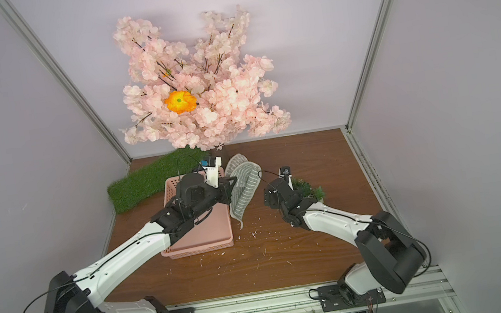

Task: Fold the square dishcloth
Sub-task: Place the cleaning item at the center of the board.

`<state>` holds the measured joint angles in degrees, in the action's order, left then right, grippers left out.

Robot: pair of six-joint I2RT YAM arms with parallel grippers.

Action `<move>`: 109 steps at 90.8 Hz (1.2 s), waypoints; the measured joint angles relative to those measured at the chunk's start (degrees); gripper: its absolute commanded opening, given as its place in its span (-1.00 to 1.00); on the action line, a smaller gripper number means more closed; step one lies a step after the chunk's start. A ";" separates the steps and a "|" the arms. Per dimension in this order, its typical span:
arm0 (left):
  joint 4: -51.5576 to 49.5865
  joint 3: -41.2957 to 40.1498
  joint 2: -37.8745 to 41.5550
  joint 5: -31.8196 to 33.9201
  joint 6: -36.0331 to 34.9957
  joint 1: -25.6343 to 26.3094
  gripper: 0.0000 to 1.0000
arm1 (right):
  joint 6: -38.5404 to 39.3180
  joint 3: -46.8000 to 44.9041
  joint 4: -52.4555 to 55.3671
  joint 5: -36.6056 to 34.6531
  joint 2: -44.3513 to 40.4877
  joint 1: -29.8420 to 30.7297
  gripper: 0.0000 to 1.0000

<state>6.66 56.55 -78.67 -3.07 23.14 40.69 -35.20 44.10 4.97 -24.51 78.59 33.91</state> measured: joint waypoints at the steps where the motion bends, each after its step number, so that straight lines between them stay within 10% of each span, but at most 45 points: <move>1: 0.52 -0.52 -0.20 -0.09 0.57 0.07 -0.98 | -0.04 -0.07 0.13 -0.20 -0.50 0.00 0.96; 46: 5.35 -10.25 -12.57 5.33 10.97 0.61 -0.98 | -0.15 -1.99 3.15 0.90 -7.45 0.37 0.72; 79: 7.96 -11.67 -10.75 8.35 9.33 -2.86 0.13 | -0.94 -4.55 -2.64 10.01 -3.21 2.75 0.61; 109: 8.15 -11.56 -10.36 7.61 8.09 -3.54 0.24 | -3.67 -4.85 -8.09 17.29 5.18 8.66 0.58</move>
<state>14.81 44.99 -89.03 4.54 31.22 37.15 -38.87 39.24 -3.11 -7.22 83.77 42.57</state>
